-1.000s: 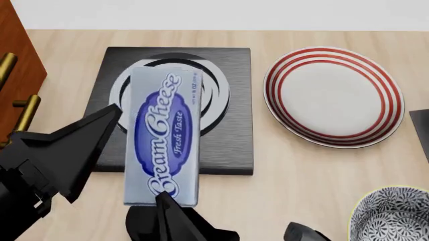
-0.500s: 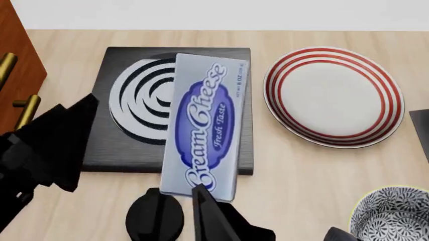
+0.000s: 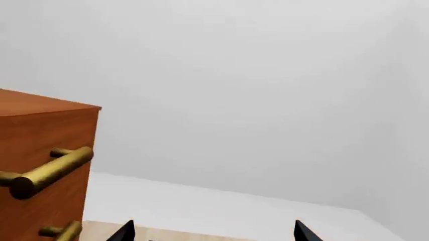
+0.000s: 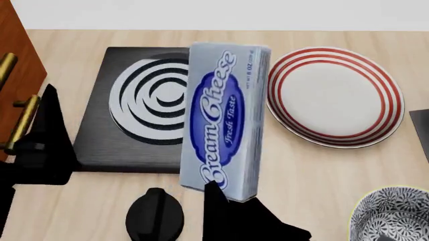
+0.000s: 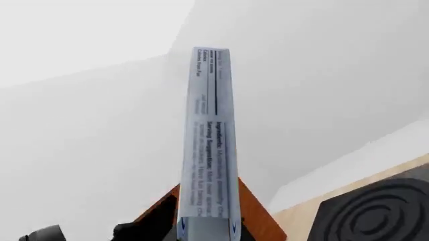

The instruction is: Pick up the cream cheese and put it in the bowl.

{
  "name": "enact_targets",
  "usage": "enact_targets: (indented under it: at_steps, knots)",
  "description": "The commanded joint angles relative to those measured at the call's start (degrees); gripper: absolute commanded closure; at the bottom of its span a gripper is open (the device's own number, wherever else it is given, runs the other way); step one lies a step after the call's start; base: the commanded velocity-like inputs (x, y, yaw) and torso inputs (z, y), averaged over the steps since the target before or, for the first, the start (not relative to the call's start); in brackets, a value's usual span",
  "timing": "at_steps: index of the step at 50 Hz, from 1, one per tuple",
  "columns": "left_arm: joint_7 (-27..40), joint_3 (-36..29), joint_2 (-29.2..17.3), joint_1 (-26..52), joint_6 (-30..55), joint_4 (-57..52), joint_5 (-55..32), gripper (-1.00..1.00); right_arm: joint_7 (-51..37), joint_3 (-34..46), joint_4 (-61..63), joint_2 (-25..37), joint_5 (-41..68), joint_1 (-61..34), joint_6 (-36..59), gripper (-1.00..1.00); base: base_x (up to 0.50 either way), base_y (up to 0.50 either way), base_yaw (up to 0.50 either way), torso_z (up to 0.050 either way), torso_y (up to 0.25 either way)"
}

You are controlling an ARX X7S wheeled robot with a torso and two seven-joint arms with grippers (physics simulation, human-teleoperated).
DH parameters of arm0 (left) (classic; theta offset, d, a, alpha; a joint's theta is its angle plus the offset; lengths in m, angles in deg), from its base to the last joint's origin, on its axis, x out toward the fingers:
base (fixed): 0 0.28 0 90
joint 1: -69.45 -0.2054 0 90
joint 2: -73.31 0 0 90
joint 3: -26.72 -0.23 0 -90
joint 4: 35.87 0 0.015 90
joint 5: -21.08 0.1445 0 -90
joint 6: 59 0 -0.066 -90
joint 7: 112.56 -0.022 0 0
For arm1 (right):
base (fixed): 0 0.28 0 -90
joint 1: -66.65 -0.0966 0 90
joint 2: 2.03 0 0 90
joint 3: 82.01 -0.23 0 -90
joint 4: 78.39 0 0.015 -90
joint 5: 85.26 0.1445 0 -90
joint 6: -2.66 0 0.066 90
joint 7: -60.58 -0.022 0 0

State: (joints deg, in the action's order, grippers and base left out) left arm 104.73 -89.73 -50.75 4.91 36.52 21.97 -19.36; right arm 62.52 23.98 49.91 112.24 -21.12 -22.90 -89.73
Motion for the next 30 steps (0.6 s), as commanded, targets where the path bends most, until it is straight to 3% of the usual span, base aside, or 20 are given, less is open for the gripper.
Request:
enact_targets:
  at_steps: [1,3,11,13,21,30]
  knots:
    - [3.3,-3.0,4.9,-1.8,-7.5,9.2,20.9,-1.0,-4.5,-1.2,4.3,0.5,-13.1,1.1,-0.3,1.0,0.0,0.0,0.0,0.0,0.0]
    - [2.0,-3.1,5.9,-1.8,-9.7,11.7,20.1,-1.0,-6.0,-1.4,4.9,0.6,-15.9,1.2,0.1,1.0,0.0,0.0,0.0,0.0,0.0]
    - [5.8,-5.2,9.9,-1.6,-23.1,23.6,35.7,-1.0,-8.5,-1.9,6.3,1.1,-24.2,1.9,0.5,1.0,0.0,0.0,0.0,0.0,0.0]
    - [3.5,-5.6,11.1,-0.9,-26.4,27.6,32.1,-1.0,-8.5,-1.8,5.7,0.9,-27.2,1.8,0.2,1.0,0.0,0.0,0.0,0.0,0.0]
    - [3.7,-6.0,12.3,-0.5,-30.9,31.3,34.0,-1.0,-12.4,-1.6,8.9,2.0,-34.8,1.6,3.3,1.0,0.0,0.0,0.0,0.0,0.001]
    - [2.3,-6.9,12.7,0.0,-31.4,34.1,33.2,-1.0,-24.1,-4.2,20.0,6.2,-36.5,-0.9,19.1,1.0,0.0,0.0,0.0,0.0,0.0]
